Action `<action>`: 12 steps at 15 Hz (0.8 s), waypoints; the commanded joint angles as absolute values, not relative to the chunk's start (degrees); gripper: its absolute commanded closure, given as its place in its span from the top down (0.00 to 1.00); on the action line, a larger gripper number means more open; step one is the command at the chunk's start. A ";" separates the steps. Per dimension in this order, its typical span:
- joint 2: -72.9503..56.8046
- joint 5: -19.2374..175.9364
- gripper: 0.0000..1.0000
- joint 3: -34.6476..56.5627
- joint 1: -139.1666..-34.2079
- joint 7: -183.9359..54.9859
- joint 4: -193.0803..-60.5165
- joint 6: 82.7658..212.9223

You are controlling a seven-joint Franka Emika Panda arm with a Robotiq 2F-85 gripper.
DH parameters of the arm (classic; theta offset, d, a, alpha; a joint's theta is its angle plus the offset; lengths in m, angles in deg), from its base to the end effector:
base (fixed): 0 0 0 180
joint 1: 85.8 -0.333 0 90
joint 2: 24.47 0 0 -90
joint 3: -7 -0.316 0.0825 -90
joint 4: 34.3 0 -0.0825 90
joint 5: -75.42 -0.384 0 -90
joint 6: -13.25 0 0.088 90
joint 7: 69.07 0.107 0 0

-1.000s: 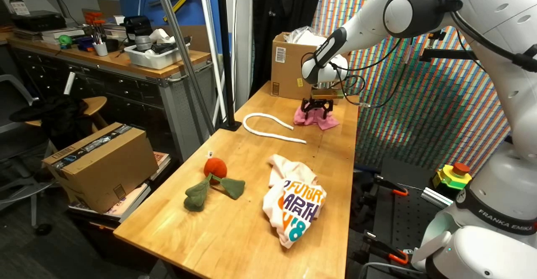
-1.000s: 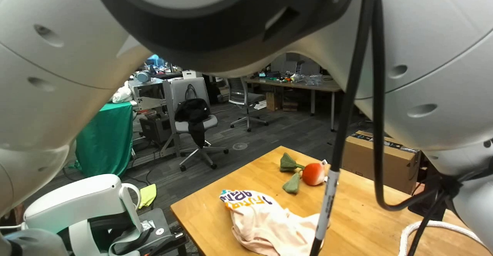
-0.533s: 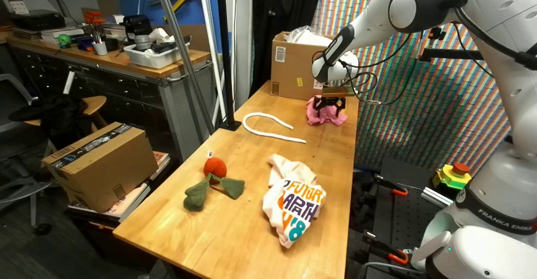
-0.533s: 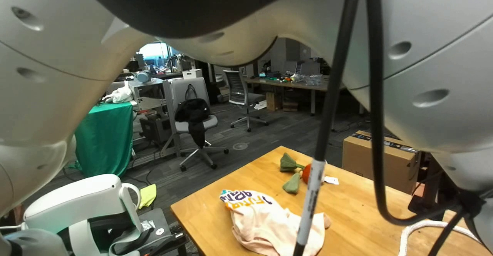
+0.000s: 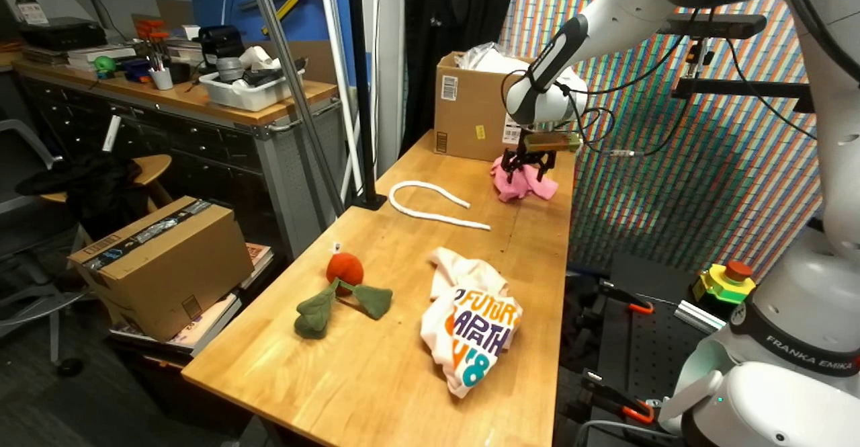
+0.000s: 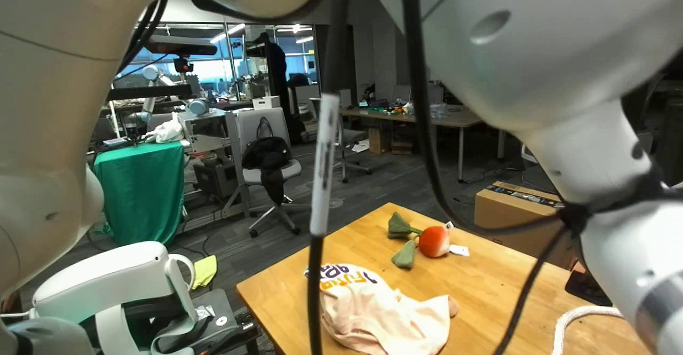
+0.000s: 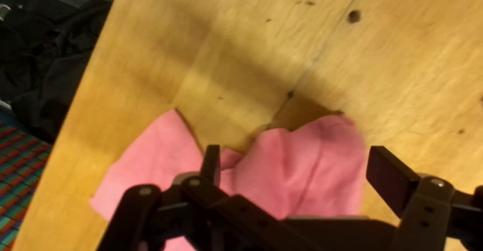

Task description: Separate the things on the heap

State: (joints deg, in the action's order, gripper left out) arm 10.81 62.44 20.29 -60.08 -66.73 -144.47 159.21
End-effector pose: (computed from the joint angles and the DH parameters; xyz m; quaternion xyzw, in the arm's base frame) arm 0.4884 -0.3928 0.1772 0.9079 -0.4189 0.0156 0.0069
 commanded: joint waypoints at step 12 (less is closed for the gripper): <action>-29.79 62.79 1.00 15.45 -71.06 -85.25 -153.47 121.56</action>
State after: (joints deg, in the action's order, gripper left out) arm -20.78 63.11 14.62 -69.33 -81.14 -150.80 129.09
